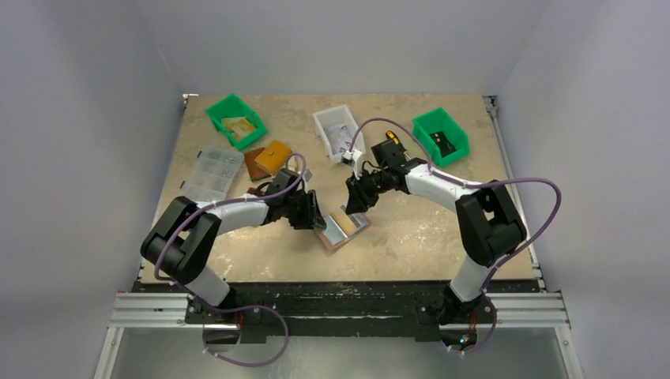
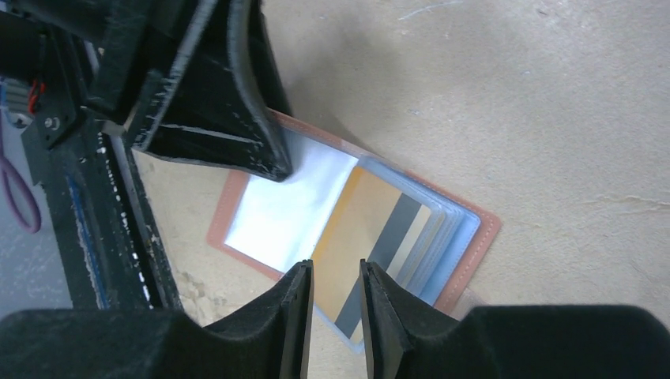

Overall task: Take the credit cards out of the card holder
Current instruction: Open the card holder at the center of the board.

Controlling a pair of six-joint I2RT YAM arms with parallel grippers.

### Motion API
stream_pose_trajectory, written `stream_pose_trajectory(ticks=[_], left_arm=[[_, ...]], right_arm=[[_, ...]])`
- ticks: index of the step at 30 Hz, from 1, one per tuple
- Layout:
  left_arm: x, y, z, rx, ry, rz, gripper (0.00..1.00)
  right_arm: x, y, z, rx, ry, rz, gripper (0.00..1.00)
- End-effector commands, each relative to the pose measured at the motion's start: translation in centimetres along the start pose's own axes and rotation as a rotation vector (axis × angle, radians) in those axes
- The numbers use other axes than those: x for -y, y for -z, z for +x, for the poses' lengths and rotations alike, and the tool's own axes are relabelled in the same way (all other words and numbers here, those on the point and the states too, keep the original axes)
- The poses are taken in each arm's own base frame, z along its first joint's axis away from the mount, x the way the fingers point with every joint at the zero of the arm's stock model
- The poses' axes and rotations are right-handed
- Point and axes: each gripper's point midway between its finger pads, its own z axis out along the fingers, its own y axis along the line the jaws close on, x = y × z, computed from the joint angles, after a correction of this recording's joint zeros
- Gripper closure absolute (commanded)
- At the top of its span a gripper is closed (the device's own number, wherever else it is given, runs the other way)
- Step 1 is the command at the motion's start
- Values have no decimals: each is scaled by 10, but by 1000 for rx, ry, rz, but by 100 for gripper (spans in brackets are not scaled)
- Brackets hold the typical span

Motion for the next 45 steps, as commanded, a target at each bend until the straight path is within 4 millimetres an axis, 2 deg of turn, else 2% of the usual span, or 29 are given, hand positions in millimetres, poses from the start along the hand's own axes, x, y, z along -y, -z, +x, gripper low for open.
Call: stream_pose_trajectory(ticks=[1,3,8,10,12,16,18,20,22,25,27,29,32,36,41,45], left_arm=[[-52,18,17,-28,-51,-244,59],[-53,30,7,30,-70,-279,53],[-56,69,-12,166,-91,-358,51],[-44,87,-19,231,-91,-320,51],[-11,103,-27,323,-101,-154,51],[74,141,-34,492,-100,335,49],[99,156,-35,542,-72,494,49],[113,156,-33,553,-47,559,49],[132,145,-25,546,-59,579,50],[155,119,-21,522,-65,554,58],[162,101,-24,516,-52,533,63],[160,86,-32,524,-23,490,70],[142,64,-42,541,32,368,82],[113,33,-35,487,92,220,96],[76,-6,-14,385,106,75,100],[42,-17,6,338,114,-22,100]], right_arm=[[11,2,-14,32,17,63,65],[14,1,-12,26,11,76,65],[16,-3,-7,9,-3,74,65],[16,-2,-6,7,-2,71,65],[13,0,-9,15,9,65,65],[8,6,-14,33,26,47,65],[9,5,-10,22,31,49,66],[9,4,-8,13,26,46,67],[9,2,-8,13,16,38,71],[13,5,-10,26,4,62,79],[17,7,-10,33,-12,73,84],[21,7,-8,33,-28,84,88],[31,10,-6,36,-62,108,92],[36,12,-4,37,-85,118,93],[36,11,-4,32,-78,112,94],[35,12,-3,31,-71,112,94]])
